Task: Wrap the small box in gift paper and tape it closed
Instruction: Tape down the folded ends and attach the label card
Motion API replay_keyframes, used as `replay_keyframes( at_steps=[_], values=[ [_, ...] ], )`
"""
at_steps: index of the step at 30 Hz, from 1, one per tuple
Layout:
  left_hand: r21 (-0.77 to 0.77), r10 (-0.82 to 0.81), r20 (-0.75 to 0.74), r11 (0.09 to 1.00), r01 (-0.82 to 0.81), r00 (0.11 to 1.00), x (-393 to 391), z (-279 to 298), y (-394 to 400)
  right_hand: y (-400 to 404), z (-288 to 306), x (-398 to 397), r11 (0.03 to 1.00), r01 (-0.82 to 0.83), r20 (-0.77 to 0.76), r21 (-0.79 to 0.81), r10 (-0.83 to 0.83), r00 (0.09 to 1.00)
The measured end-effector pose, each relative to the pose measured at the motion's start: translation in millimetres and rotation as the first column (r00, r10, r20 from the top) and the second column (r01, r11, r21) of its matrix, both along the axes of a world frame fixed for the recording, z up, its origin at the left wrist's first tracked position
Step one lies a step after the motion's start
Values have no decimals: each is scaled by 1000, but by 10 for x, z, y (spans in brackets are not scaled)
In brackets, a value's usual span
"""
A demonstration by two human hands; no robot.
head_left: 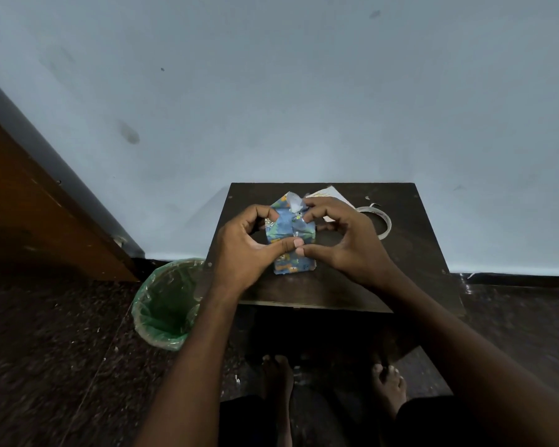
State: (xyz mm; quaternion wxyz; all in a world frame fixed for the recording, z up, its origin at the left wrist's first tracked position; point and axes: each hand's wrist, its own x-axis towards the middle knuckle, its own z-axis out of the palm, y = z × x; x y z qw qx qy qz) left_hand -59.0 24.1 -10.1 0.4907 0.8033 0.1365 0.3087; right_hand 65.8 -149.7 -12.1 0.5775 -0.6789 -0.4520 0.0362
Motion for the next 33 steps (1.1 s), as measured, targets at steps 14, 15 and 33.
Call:
replay_keyframes(
  at_steps=[14, 15, 33],
  values=[
    [265, 124, 150, 951, -161, 981, -95, 11, -156, 45, -17, -232, 955, 258, 352, 146, -294, 889],
    [318, 130, 160, 932, -175, 979, -83, 11, -150, 50, -11, -203, 958, 246, 367, 149, -284, 886],
    [465, 42, 73, 883, -71, 996, -68, 127, 27, 124, 73, -75, 973, 182, 344, 142, -221, 913]
  ],
)
